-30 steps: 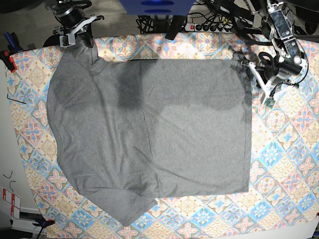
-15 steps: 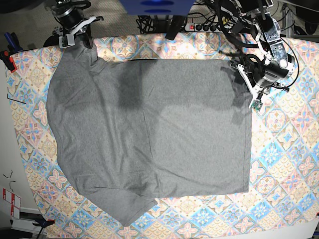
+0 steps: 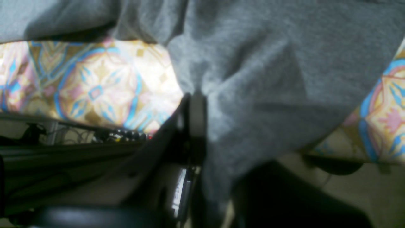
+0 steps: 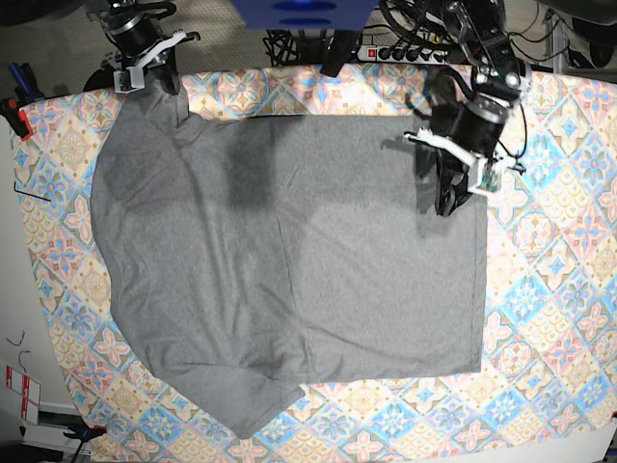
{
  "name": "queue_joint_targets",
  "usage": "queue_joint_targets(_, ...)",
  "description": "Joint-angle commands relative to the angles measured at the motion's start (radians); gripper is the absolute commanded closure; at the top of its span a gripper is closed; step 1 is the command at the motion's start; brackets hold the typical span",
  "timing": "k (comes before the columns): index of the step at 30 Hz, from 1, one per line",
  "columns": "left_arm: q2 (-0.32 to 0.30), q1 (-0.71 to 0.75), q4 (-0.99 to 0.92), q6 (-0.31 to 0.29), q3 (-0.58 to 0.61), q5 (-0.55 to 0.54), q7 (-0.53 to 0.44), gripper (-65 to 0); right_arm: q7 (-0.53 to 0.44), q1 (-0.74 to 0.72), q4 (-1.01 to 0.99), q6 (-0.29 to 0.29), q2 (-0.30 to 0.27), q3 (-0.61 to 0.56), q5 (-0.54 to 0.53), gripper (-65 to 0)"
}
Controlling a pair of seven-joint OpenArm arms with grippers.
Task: Fold the T-shirt properly
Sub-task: 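Release the shoulder and move the left gripper inward along the collar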
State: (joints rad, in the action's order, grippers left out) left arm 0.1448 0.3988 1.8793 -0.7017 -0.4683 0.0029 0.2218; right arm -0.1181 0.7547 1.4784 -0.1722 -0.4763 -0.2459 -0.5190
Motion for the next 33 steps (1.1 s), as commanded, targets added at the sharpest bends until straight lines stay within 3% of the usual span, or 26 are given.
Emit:
queue_joint_targets(1, 0.002, -0.018, -0.002, 0.004, -0.004, -0.021, -0.089, 0.0, -0.022, 0.010, 0.012, -0.005, -0.011, 0.006, 0.000, -1.1)
queue_joint_targets(4, 0.005, -0.037, -0.080, 0.004, -0.004, -0.011, -0.169, 0.0, -0.022, 0.010, 0.014, -0.005, -0.011, 0.006, 0.000, -1.1)
queue_joint_targets(19, -0.009, -0.042, -0.066, 0.004, -0.007, -0.014, -0.164, 0.0, -0.022, 0.009, 0.015, -0.005, -0.011, 0.006, 0.001, -1.1)
queue_joint_targets(24, -0.004, -0.050, -0.028, 0.004, 0.000, -0.019, -0.108, -1.1, -0.022, 0.009, 0.015, -0.005, -0.011, 0.006, 0.001, -1.1)
queue_joint_targets(27, -0.011, -0.047, -0.019, 0.004, -0.004, -0.013, -0.086, -12.3, -0.022, 0.009, 0.023, -0.005, -0.012, 0.006, 0.001, -1.1)
queue_joint_targets(30, -0.011, -0.039, -0.017, 0.004, -0.005, -0.016, -0.089, -32.2, -0.021, 0.010, 0.044, -0.005, -0.012, 0.006, 0.001, -1.1)
queue_joint_targets(33, -0.011, -0.039, -0.017, 0.004, -0.008, -0.016, -0.089, -56.6, -0.019, 0.010, 0.063, -0.005, -0.012, 0.006, 0.001, -1.1)
